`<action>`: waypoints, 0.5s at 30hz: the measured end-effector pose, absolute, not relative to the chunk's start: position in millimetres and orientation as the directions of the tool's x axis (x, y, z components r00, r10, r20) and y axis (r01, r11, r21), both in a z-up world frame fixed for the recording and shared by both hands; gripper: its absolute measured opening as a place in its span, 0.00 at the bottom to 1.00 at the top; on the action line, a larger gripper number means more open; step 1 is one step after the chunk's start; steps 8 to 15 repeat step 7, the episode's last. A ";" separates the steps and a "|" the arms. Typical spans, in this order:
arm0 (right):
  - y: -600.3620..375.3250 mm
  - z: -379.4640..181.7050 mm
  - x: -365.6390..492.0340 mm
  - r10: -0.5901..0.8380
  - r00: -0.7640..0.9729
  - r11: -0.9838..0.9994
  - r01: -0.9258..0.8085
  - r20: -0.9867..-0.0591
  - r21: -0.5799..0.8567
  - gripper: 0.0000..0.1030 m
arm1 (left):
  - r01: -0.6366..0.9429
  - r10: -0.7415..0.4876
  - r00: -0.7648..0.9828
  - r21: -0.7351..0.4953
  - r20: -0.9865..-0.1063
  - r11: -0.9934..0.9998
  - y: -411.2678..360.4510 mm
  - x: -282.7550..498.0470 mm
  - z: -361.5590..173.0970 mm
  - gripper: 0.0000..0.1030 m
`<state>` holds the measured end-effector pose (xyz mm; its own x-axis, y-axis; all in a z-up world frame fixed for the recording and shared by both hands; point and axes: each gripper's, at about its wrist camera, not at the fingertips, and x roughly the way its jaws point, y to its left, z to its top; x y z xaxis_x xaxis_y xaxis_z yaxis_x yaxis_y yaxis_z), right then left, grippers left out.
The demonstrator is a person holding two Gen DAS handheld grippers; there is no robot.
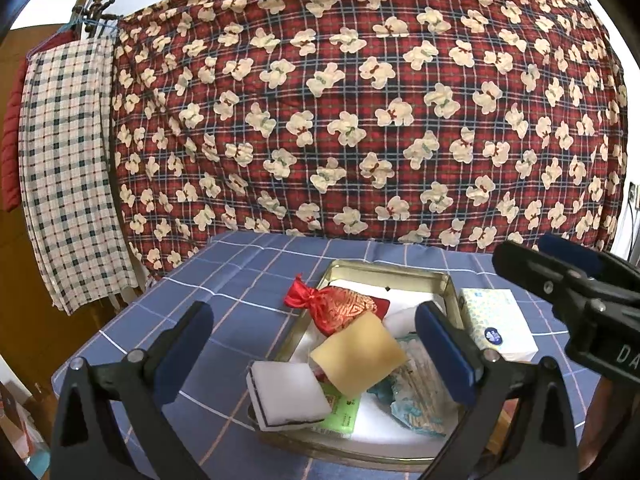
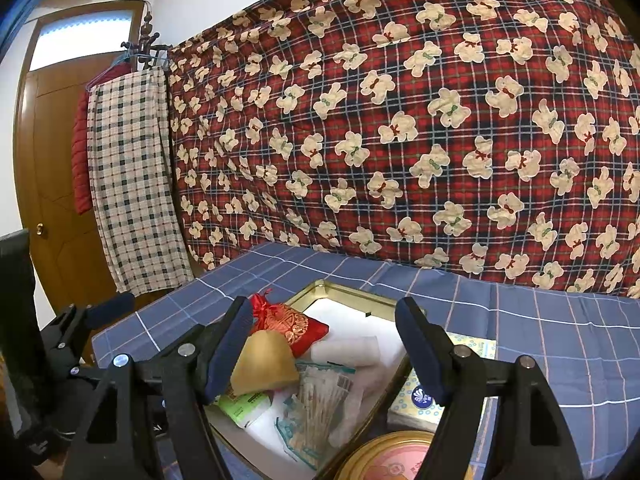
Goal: Organize soft objects
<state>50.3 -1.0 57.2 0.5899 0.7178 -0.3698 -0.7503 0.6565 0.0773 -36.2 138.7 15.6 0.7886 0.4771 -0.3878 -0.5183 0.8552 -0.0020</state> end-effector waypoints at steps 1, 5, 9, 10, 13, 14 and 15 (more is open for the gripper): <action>-1.2 58.0 50.4 0.719 0.589 0.656 -0.751 -0.369 0.079 0.73 | -0.517 0.478 0.789 0.003 -0.385 0.856 137.9 -36.5 15.3 0.99; -0.4 56.8 50.0 0.717 0.591 0.658 -0.749 -0.370 0.078 0.74 | -0.507 0.477 0.797 0.017 -0.370 0.862 133.4 -37.7 16.2 0.99; -0.5 57.4 49.9 0.719 0.589 0.656 -0.751 -0.369 0.080 0.74 | -0.502 0.472 0.800 0.019 -0.370 0.865 132.5 -37.7 16.3 0.99; -0.5 57.4 49.9 0.719 0.589 0.656 -0.751 -0.369 0.080 0.74 | -0.502 0.472 0.800 0.019 -0.370 0.865 132.5 -37.7 16.3 0.99; -0.5 57.4 49.9 0.719 0.589 0.656 -0.751 -0.369 0.080 0.74 | -0.502 0.472 0.800 0.019 -0.370 0.865 132.5 -37.7 16.3 0.99; -0.5 57.4 49.9 0.719 0.589 0.656 -0.751 -0.369 0.080 0.74 | -0.502 0.472 0.800 0.019 -0.370 0.865 132.5 -37.7 16.3 0.99; -0.5 57.4 49.9 0.719 0.589 0.656 -0.751 -0.369 0.080 0.74 | -0.502 0.472 0.800 0.019 -0.370 0.865 132.5 -37.7 16.3 0.99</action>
